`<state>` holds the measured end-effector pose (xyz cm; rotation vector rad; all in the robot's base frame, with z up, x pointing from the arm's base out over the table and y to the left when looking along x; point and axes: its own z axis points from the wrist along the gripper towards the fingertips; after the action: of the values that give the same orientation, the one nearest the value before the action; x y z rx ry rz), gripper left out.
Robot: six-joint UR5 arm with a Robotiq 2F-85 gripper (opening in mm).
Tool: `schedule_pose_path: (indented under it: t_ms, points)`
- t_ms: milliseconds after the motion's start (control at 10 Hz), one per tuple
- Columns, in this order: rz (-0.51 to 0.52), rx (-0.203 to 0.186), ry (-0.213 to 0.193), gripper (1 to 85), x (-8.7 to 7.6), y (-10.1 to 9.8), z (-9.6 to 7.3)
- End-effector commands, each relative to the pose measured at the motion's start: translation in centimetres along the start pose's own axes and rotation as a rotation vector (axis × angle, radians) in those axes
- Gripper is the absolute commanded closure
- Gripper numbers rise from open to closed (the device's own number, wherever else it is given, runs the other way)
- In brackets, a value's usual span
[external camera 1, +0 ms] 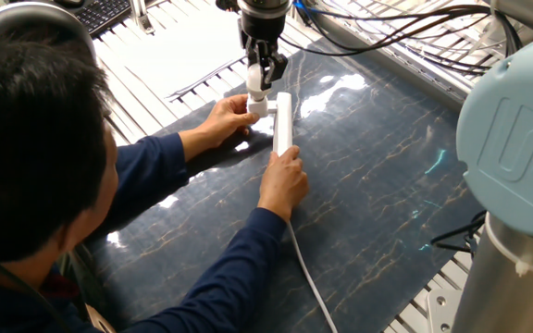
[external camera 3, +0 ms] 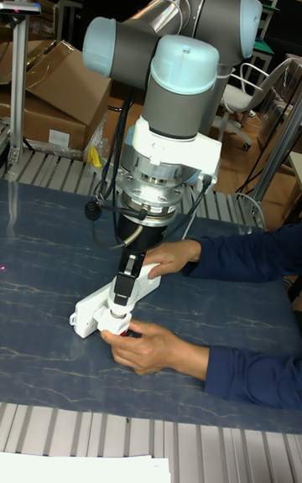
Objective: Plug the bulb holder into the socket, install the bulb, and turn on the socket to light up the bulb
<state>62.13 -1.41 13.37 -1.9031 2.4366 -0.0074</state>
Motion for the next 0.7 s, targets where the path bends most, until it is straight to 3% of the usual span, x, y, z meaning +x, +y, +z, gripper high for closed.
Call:
schedule_pose_path:
  t_ms: [0,600]
  points:
    - [0.054,-0.019,-0.029,84.7,-0.26,0.30,0.18]
    - [0.142,-0.039,0.003,84.7,-0.03,0.50,-0.21]
